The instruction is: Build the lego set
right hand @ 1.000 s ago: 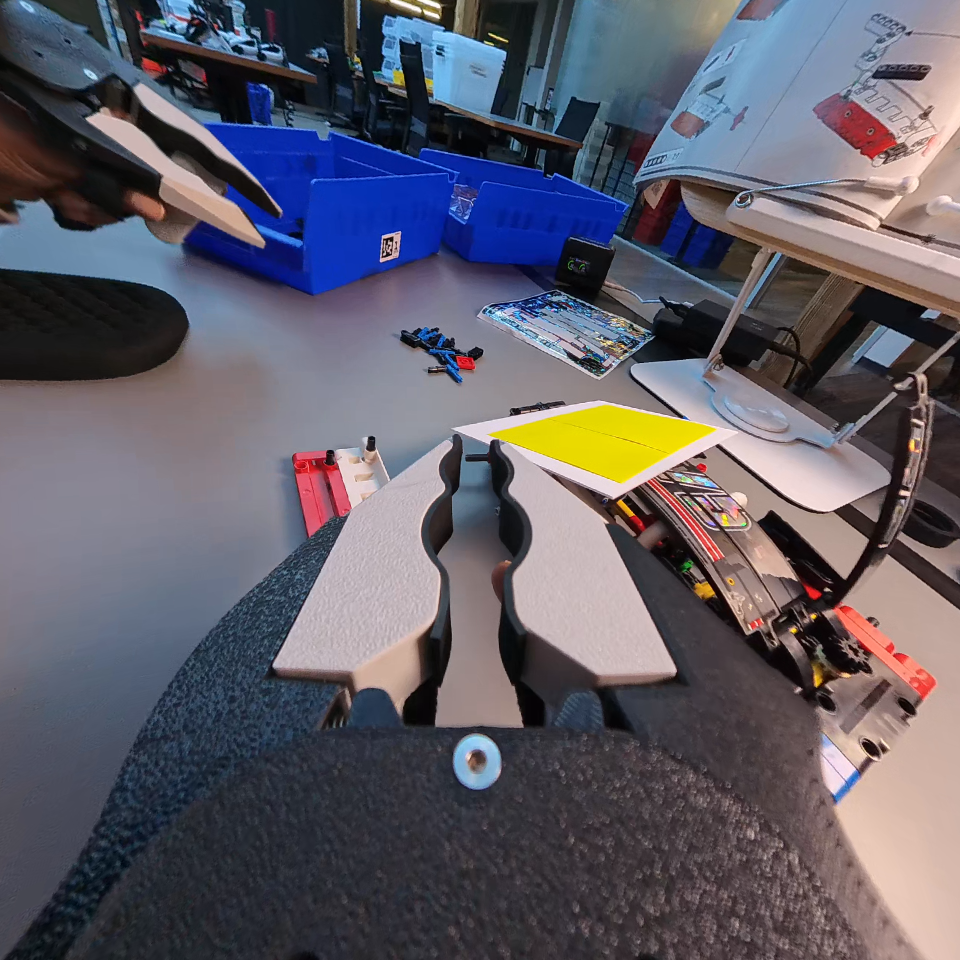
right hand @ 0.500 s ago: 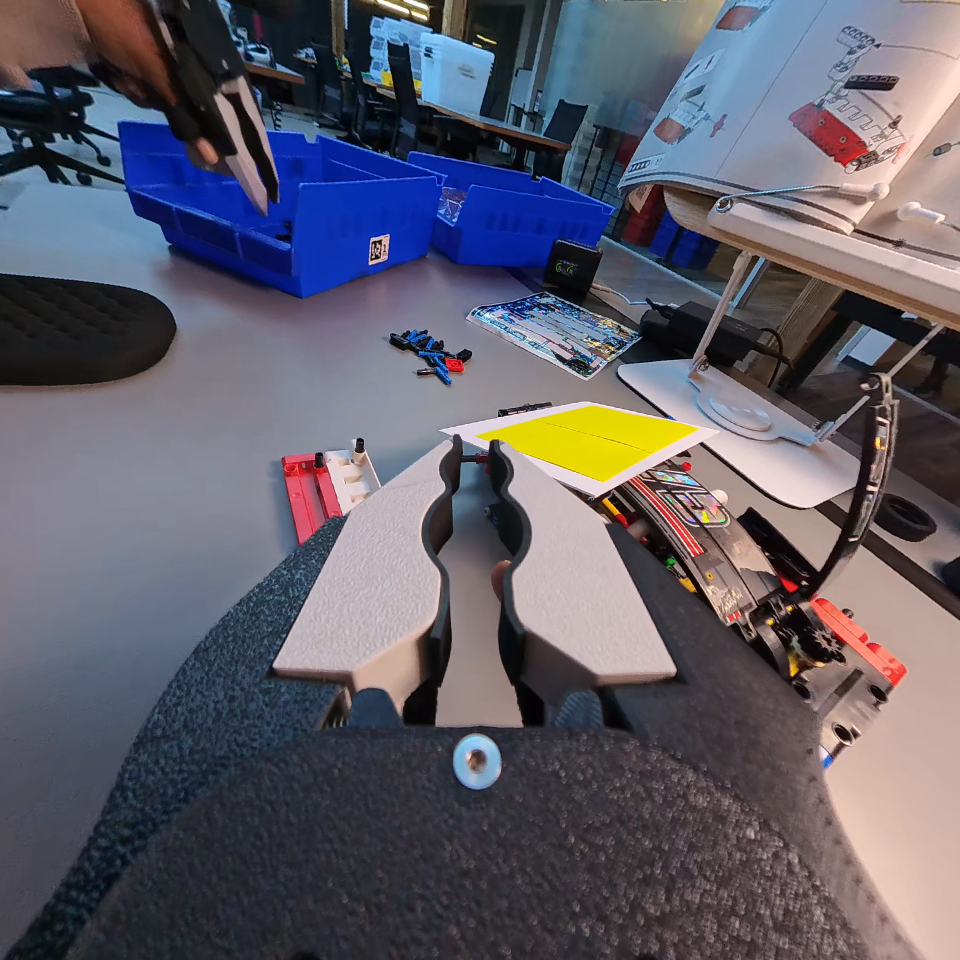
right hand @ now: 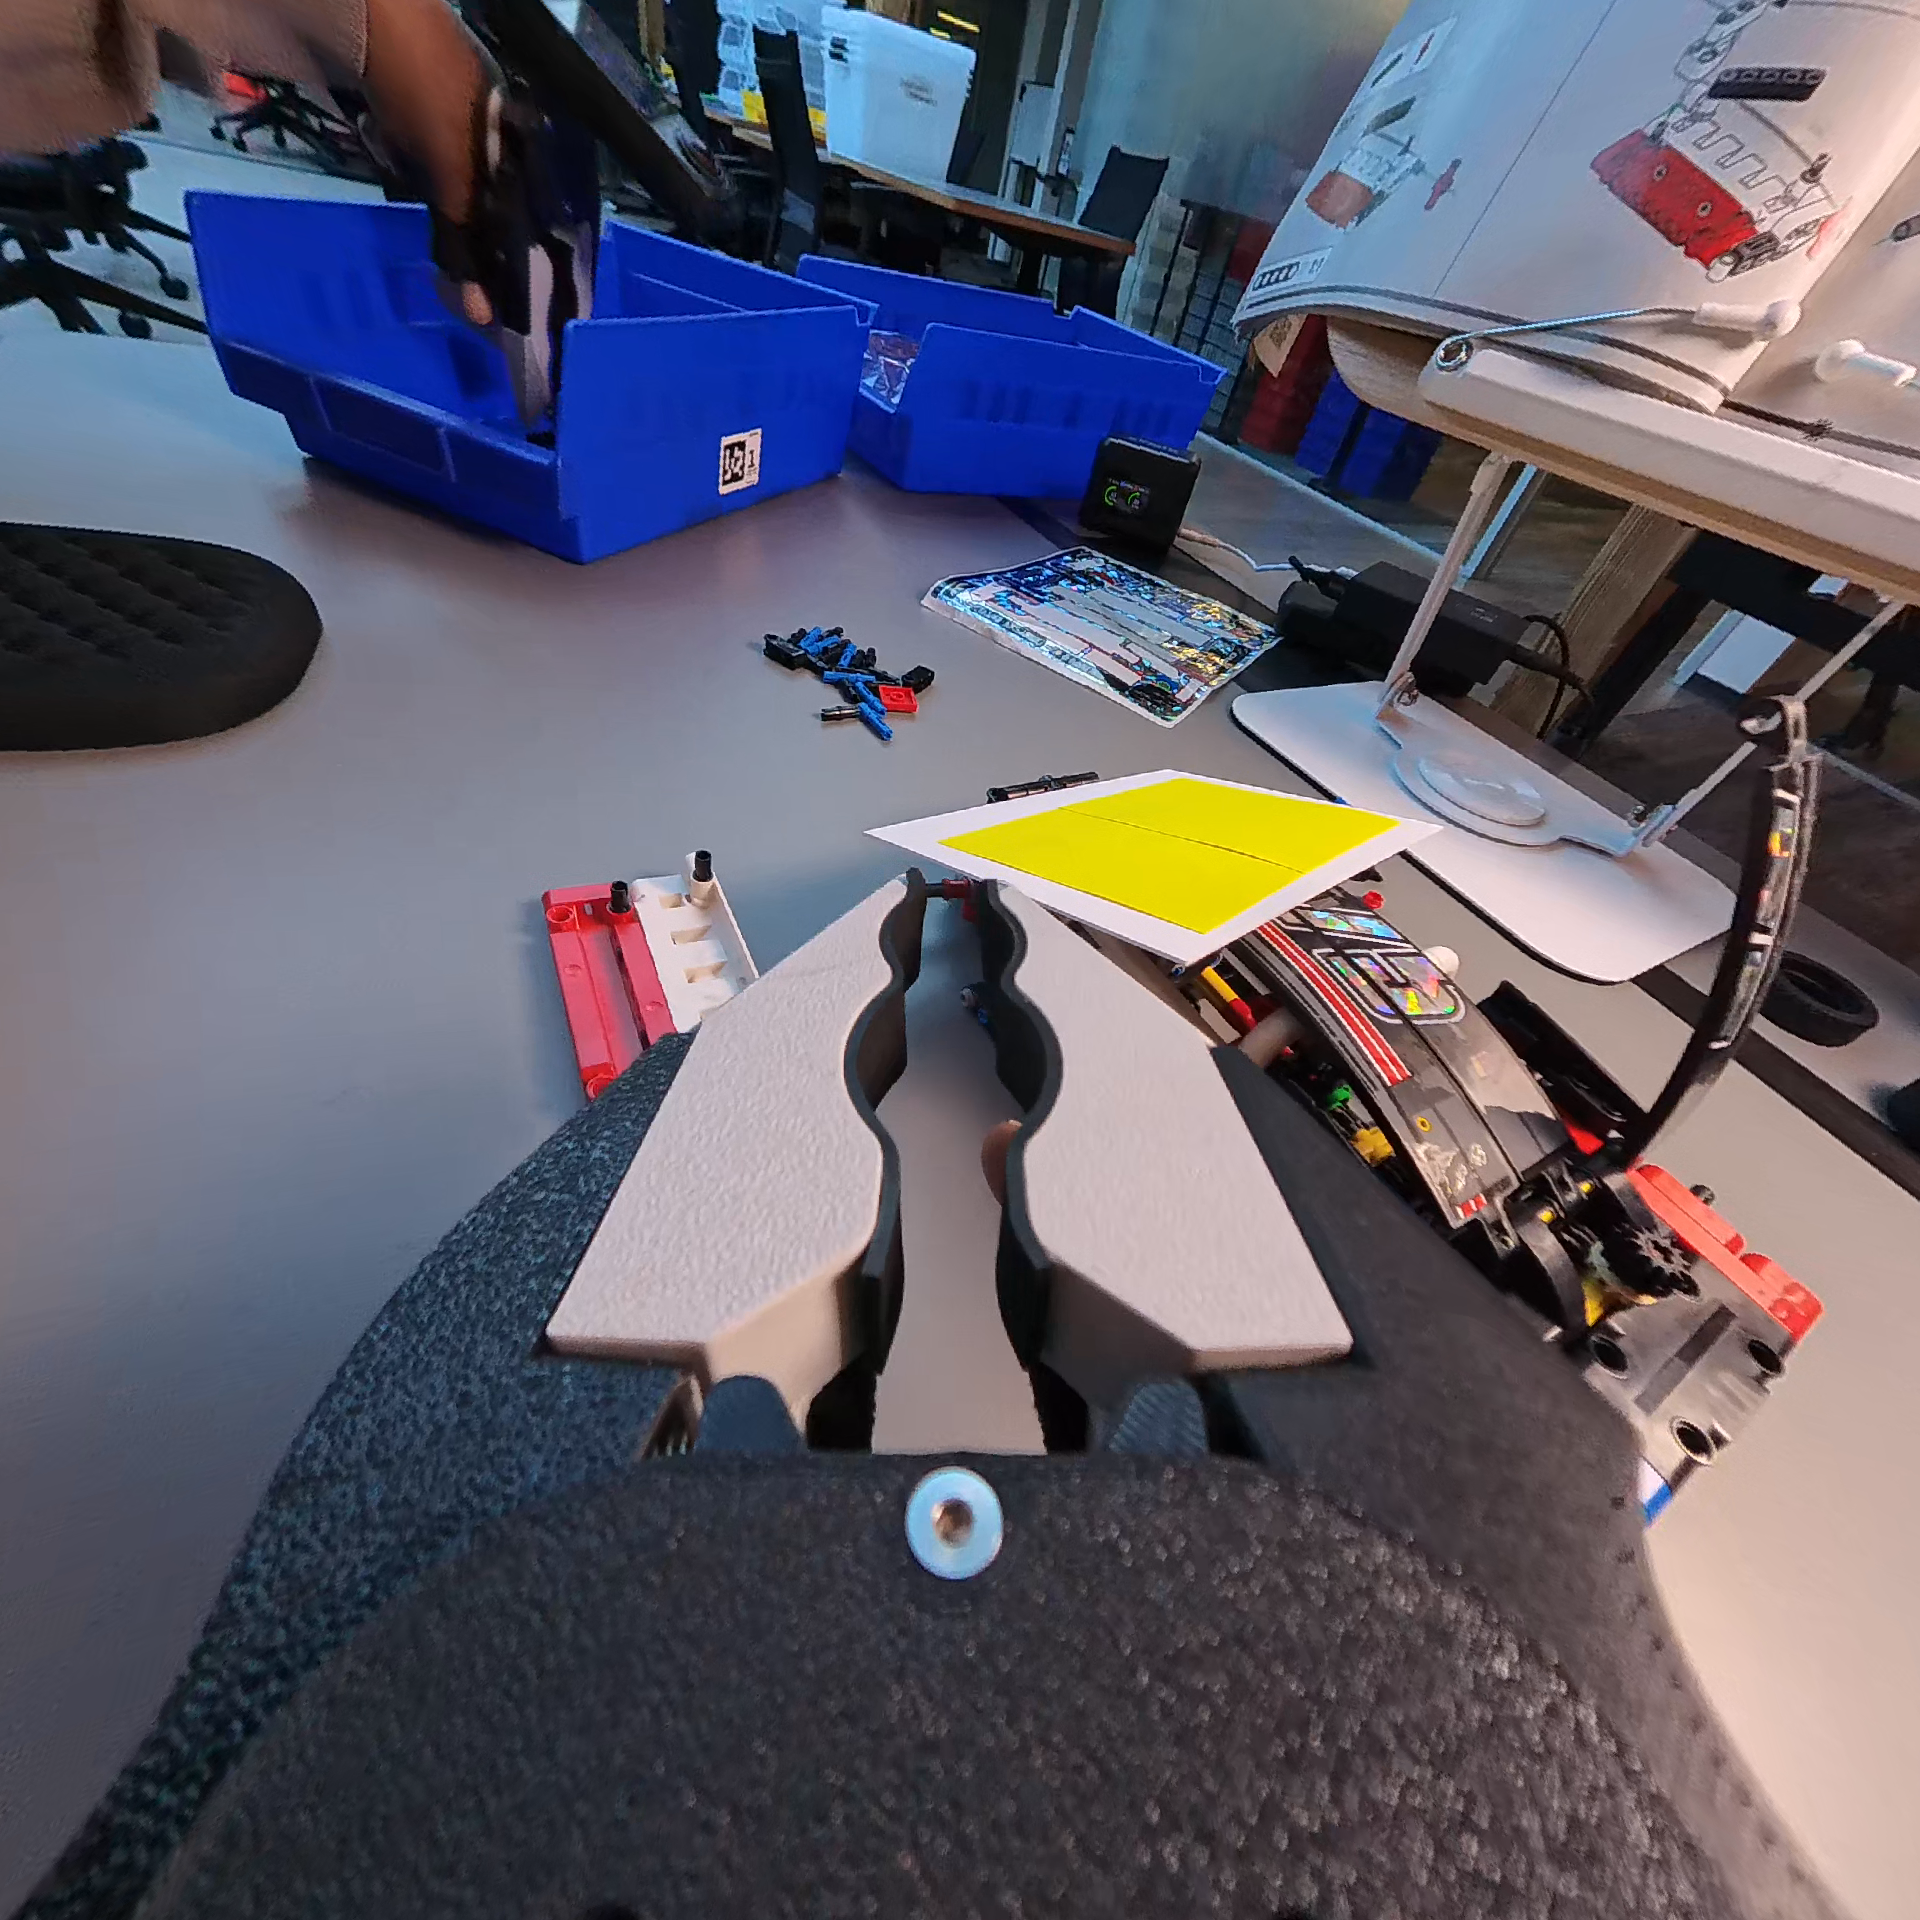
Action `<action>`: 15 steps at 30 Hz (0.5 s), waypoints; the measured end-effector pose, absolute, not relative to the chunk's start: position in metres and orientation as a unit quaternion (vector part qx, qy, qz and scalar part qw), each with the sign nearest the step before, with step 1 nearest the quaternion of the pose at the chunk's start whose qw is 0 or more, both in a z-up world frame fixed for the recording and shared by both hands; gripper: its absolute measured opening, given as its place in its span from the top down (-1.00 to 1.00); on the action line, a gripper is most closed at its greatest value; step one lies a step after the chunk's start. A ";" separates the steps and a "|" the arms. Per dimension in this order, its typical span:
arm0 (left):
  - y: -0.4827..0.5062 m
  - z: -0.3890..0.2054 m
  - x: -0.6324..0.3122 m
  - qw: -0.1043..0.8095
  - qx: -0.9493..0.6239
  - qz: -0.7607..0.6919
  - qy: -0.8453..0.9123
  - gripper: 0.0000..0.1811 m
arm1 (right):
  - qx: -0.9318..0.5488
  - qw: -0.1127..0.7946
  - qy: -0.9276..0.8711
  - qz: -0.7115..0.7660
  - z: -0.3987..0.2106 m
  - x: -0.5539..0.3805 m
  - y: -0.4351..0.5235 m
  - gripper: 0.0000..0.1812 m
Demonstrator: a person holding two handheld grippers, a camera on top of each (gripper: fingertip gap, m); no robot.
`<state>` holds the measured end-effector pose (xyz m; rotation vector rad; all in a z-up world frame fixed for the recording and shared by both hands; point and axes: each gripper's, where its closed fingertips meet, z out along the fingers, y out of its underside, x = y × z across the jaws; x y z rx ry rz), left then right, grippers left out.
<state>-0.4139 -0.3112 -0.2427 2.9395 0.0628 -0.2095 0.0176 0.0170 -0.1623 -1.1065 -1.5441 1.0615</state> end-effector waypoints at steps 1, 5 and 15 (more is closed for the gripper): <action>-0.310 -0.244 -0.418 0.098 0.992 -0.075 0.022 0.65 | -0.452 0.463 -0.628 0.432 -0.163 0.018 0.018 0.92; -0.308 -0.233 -0.449 0.097 0.987 -0.131 0.015 0.68 | -0.457 0.460 -0.628 0.430 -0.166 0.017 0.019 0.92; -0.315 -0.236 -0.435 0.128 0.983 -0.059 -0.116 0.78 | -0.465 0.456 -0.629 0.424 -0.170 0.016 0.023 0.92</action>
